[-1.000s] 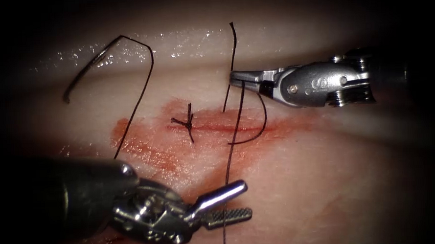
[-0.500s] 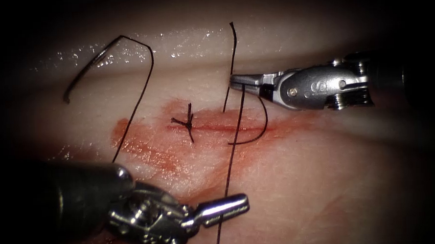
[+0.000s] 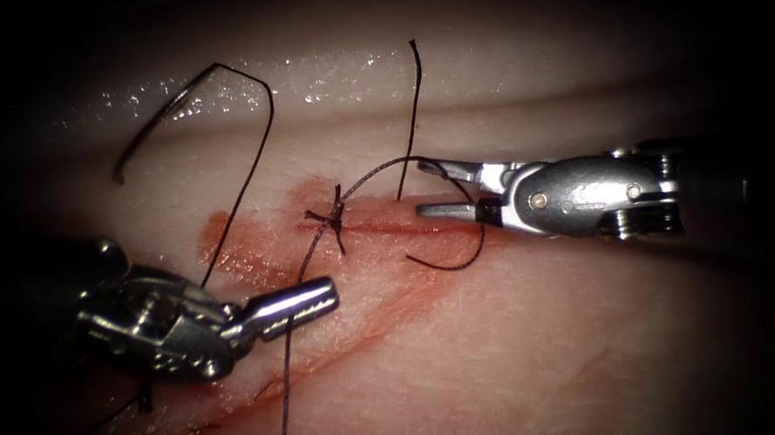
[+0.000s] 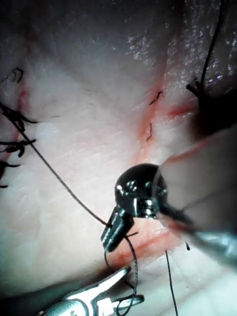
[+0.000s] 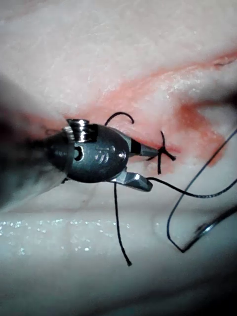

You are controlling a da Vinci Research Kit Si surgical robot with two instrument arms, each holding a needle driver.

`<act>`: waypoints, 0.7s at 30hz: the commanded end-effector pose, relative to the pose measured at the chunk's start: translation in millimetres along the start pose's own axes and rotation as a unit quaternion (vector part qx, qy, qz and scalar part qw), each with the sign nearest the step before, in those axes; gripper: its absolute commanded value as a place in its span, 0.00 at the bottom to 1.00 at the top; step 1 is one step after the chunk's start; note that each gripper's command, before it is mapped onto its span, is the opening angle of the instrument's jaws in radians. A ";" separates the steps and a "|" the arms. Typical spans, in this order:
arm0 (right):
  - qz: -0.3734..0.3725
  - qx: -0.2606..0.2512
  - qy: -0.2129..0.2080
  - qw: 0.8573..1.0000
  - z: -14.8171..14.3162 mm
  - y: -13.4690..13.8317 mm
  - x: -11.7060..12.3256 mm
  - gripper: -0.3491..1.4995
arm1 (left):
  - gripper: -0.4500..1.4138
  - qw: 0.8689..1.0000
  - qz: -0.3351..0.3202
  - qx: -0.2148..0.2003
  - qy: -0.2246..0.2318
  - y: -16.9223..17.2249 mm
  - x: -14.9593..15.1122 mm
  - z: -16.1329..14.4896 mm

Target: Wound Closure

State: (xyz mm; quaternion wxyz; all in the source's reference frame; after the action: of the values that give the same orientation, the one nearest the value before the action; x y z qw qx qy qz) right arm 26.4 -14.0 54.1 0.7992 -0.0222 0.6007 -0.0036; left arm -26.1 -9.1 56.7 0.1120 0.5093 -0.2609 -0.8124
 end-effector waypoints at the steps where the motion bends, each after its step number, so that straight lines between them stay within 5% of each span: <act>1: 0.006 -0.002 0.009 1.000 0.6 -0.8 1.0 0.86 | 0.00 1.000 0.001 0.001 -0.002 0.6 -0.4 0.6; 10: 0.023 0.008 0.042 0.999 -2.7 -2.5 6.2 0.96 | 0.00 1.000 0.021 0.003 -0.017 1.5 -1.0 -1.9; 16: 0.043 -0.021 0.080 0.996 -7.1 1.0 7.7 0.96 | 0.00 0.999 0.045 0.002 -0.024 1.7 -0.5 -4.0; 21: 0.048 -0.036 0.064 0.996 -8.8 4.8 7.6 0.95 | 0.00 0.997 0.065 0.004 -0.028 1.7 0.0 -5.1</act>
State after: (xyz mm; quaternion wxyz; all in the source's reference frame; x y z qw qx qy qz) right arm 19.1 -10.2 43.8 0.7571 -0.0198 0.6506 0.0563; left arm -21.2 -12.0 55.2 0.1561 0.4674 -0.3001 -0.8168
